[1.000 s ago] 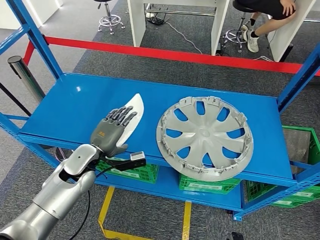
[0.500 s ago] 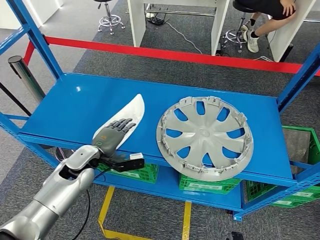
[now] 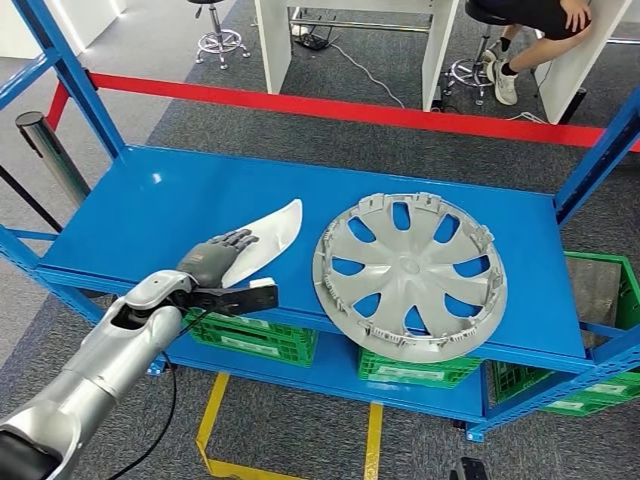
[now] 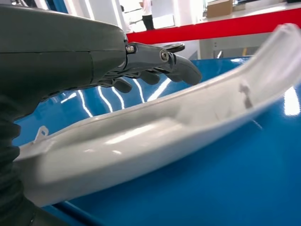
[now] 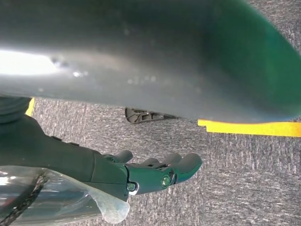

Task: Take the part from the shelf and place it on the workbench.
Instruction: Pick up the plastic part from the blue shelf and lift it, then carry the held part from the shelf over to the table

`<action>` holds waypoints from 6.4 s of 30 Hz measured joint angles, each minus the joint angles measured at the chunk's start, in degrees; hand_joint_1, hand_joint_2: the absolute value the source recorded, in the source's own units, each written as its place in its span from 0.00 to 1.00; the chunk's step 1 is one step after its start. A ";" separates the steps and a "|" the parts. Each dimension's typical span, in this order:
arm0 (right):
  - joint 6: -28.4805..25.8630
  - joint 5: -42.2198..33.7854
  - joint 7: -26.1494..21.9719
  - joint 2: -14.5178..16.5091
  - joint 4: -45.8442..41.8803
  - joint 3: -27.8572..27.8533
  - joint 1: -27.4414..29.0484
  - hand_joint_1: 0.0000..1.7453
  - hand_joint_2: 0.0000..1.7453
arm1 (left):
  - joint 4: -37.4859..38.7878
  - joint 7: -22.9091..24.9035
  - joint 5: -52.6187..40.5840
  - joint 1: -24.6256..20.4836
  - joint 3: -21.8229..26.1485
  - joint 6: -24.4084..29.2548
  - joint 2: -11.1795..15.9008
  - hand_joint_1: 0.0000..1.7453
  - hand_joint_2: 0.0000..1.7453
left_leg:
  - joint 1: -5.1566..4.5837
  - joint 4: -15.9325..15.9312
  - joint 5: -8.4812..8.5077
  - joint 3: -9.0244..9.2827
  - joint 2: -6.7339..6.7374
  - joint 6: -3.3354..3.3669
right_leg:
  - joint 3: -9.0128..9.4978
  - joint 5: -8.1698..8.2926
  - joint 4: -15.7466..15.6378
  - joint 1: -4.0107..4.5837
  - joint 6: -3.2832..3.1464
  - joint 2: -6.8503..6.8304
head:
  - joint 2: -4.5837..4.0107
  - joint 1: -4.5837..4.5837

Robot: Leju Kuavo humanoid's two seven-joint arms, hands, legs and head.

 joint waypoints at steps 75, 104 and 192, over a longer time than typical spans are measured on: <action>-3.55 -3.07 -1.07 0.27 0.26 3.97 -1.11 0.00 0.00 | -27.44 -30.43 38.22 14.21 21.59 30.86 -7.30 1.00 1.00 | 0.00 0.02 0.03 -0.04 0.02 0.05 | -0.01 0.03 -0.01 0.00 0.01 0.03 | 0.00 0.00; -3.94 -3.42 -2.02 0.01 0.26 5.42 -0.18 0.00 0.00 | -25.12 -29.79 40.20 15.94 21.89 26.91 -7.13 1.00 1.00 | 0.26 -0.47 1.98 -1.56 0.34 1.81 | -4.05 -2.78 9.39 -0.33 1.73 -0.06 | 0.00 0.08; -1.11 -12.84 -2.15 1.14 -2.40 6.89 -0.97 0.00 0.00 | -45.63 -40.32 44.58 36.67 37.38 25.81 -6.57 1.00 1.00 | 1.72 -1.66 -0.01 0.95 0.43 -0.09 | -4.78 0.47 1.73 0.39 1.16 -0.34 | 0.00 -0.01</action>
